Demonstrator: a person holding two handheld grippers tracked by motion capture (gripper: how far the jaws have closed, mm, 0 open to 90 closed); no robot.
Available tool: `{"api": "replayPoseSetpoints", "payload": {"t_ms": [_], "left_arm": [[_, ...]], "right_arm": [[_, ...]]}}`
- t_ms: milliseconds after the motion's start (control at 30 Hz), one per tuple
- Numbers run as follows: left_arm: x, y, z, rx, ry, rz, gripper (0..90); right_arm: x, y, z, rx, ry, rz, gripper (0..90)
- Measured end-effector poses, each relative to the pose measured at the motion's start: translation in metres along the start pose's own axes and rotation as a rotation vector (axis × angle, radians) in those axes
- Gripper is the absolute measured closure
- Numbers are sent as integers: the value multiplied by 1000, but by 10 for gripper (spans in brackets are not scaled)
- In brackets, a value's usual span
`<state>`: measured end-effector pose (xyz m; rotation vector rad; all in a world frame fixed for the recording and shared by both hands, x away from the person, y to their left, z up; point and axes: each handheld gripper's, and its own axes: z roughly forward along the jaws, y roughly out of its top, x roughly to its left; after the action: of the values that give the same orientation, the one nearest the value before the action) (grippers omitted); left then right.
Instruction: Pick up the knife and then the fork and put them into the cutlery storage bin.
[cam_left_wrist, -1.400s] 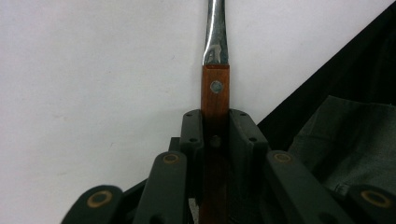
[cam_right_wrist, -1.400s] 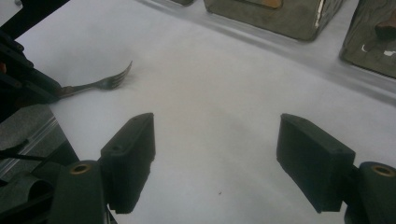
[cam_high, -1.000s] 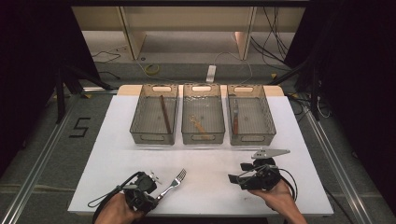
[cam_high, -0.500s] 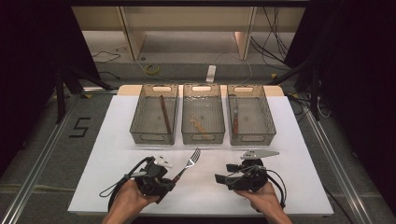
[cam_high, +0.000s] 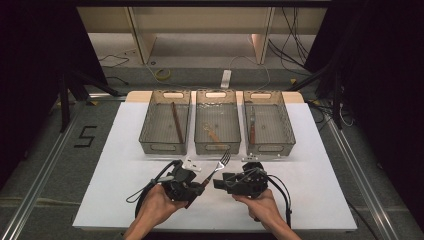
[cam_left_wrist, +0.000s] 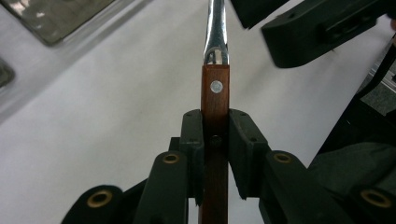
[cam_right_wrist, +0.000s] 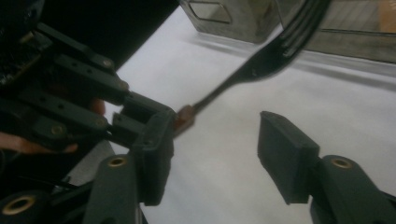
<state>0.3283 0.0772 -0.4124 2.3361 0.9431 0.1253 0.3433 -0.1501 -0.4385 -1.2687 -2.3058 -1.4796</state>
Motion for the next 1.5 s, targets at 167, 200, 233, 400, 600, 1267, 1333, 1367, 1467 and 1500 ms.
{"api": "replayPoseSetpoints", "payload": {"t_ms": [167,200,233,400,600,1267,1333,1367,1467,1500], "left_arm": [[-3,4,2,-27,-1,2,763],[-3,5,2,-27,-4,1,763],[-4,5,3,-25,-2,9,763],[-7,5,3,-36,-7,9,763],[-10,7,2,-54,-10,9,763],[-7,2,-6,-78,-25,-2,383],[-4,-2,-10,-79,-13,-7,335],[-2,-4,-11,-82,-16,-9,326],[6,-10,-16,-90,-8,-22,299],[8,-12,-18,-92,-5,-26,291]], "right_arm": [[0,3,8,-9,48,44,543],[0,3,9,-11,54,48,556],[-1,3,10,-15,63,55,568],[-2,6,13,-16,80,71,632],[-1,5,19,-3,118,98,699],[-7,11,7,-29,142,115,812],[-10,14,2,-35,129,110,812],[-11,16,-1,-40,121,105,812],[-17,23,-12,-47,103,104,812],[-20,25,-16,-49,91,107,812]]}}
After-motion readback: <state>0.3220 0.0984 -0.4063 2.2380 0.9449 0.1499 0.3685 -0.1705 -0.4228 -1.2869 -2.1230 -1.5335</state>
